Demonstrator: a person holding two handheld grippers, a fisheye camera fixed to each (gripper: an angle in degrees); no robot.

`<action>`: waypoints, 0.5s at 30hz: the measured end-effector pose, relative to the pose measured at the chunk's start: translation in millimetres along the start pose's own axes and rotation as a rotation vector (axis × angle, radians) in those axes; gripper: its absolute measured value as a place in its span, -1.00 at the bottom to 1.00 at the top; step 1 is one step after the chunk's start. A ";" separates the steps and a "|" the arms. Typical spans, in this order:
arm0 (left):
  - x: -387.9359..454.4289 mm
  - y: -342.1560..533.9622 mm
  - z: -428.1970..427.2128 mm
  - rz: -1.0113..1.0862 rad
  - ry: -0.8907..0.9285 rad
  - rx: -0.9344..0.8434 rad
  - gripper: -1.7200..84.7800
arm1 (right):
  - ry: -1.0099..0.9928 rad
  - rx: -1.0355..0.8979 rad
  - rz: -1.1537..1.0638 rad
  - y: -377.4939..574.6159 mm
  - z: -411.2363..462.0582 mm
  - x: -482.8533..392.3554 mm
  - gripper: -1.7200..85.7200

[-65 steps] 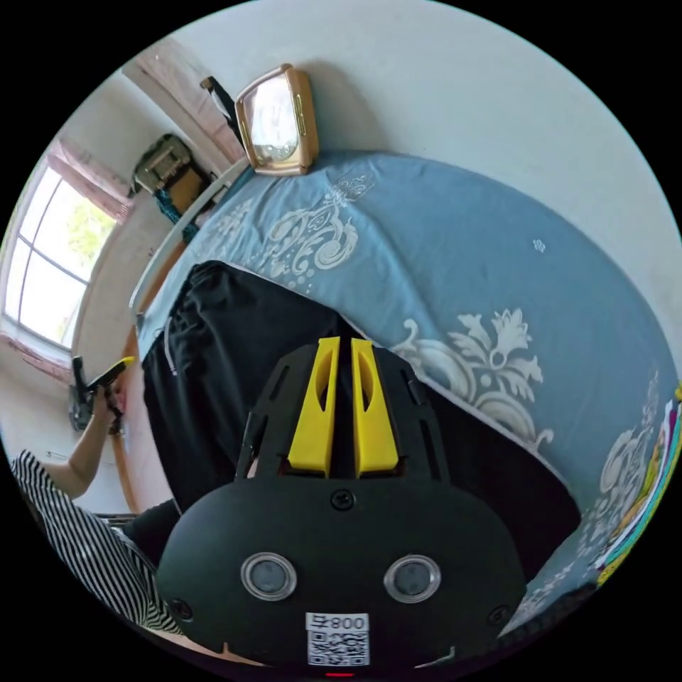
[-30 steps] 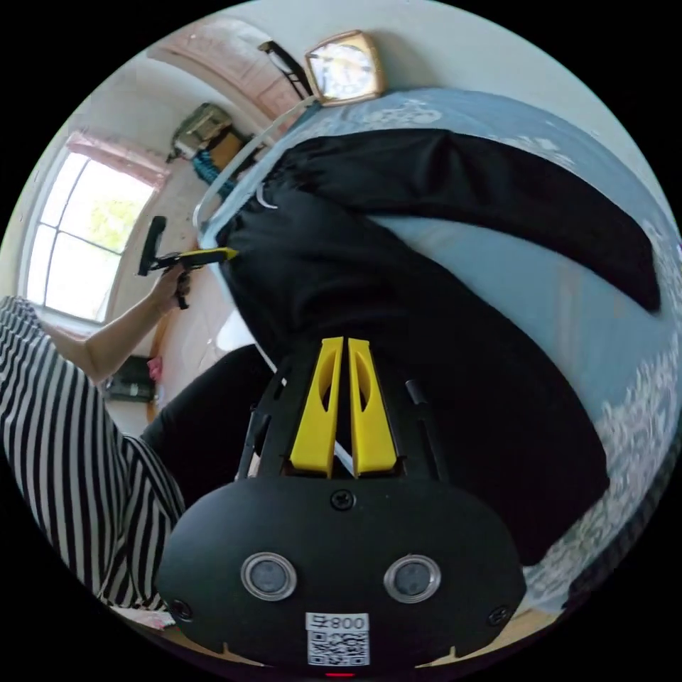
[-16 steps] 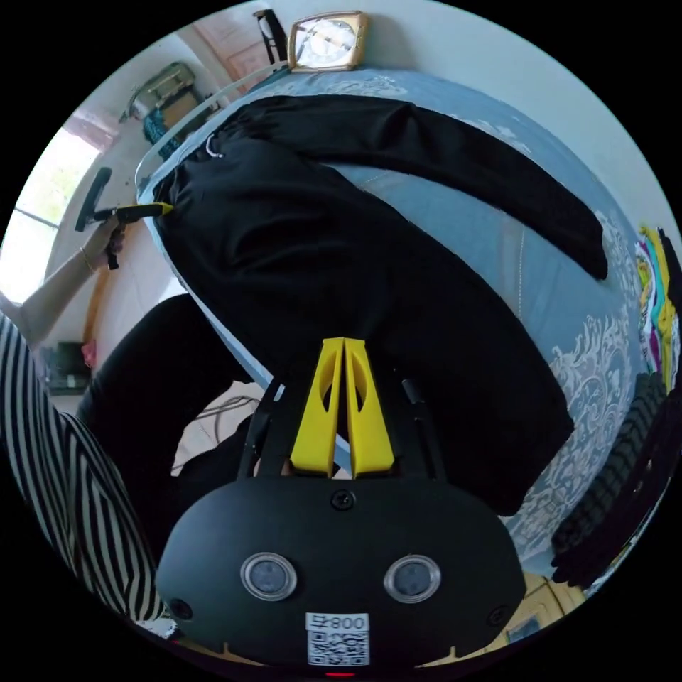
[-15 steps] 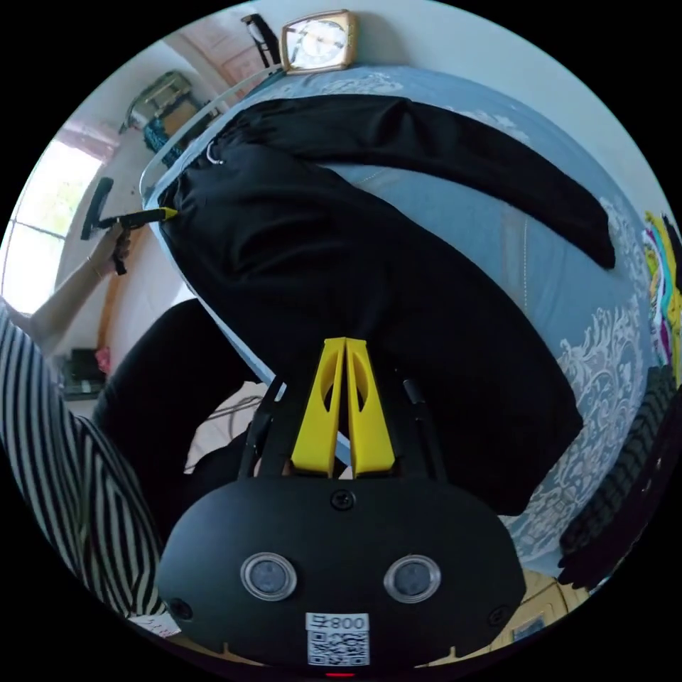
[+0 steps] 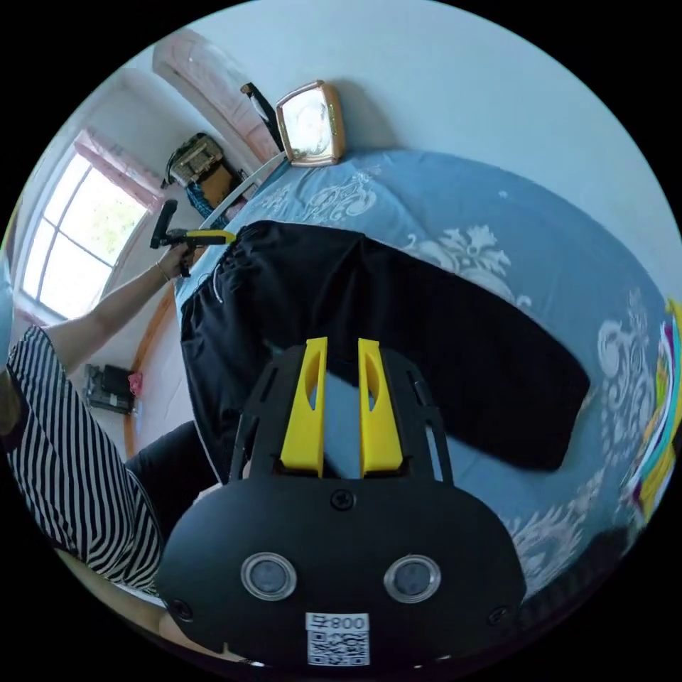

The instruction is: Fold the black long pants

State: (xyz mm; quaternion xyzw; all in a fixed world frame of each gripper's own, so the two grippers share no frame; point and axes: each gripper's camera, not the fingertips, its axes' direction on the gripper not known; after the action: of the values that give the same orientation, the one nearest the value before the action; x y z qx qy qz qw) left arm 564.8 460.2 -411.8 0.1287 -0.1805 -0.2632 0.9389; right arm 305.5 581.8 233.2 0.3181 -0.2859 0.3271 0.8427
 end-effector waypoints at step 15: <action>6.8 -142.6 98.3 0.094 -0.126 -0.258 -0.83 | 0.231 -0.256 -0.237 -169.1 96.3 2.0 -0.79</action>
State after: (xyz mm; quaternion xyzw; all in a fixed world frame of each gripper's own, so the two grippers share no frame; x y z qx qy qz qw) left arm 466.4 324.0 -369.3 -0.0184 -0.2097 -0.2478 0.9457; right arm 404.4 414.2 236.6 0.2000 -0.1873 0.2210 0.9360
